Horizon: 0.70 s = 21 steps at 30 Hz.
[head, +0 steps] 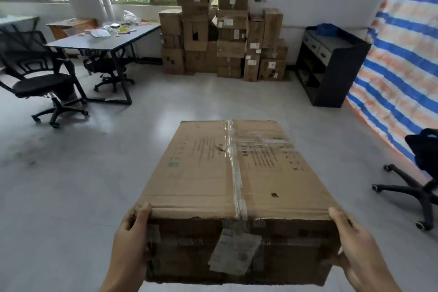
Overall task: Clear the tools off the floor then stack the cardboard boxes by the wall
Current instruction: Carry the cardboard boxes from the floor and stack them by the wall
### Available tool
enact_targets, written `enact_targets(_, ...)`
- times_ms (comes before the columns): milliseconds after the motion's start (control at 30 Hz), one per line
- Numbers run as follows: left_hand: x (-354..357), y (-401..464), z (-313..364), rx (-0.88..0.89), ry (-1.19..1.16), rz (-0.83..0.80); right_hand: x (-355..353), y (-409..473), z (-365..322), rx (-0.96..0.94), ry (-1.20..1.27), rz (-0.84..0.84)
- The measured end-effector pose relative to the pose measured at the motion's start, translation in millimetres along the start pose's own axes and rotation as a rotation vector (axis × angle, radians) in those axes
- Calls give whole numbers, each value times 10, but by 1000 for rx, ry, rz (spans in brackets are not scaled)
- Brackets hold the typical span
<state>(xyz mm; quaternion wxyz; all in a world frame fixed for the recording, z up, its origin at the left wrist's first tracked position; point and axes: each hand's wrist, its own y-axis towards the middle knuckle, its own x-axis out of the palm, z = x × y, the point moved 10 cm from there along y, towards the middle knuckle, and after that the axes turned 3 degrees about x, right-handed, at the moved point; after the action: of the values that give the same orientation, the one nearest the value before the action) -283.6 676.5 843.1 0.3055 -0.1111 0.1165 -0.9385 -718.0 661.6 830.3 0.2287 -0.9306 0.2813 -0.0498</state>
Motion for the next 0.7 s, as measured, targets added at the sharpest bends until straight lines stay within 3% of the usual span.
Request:
enact_targets(433,1574,3285,945,44,-12,2,2702,2206,-1390,-44,25,-25)
enact_targets(700,2640,4998,1327,29,7,-45,3917,3510,-2161,-45,5,0)
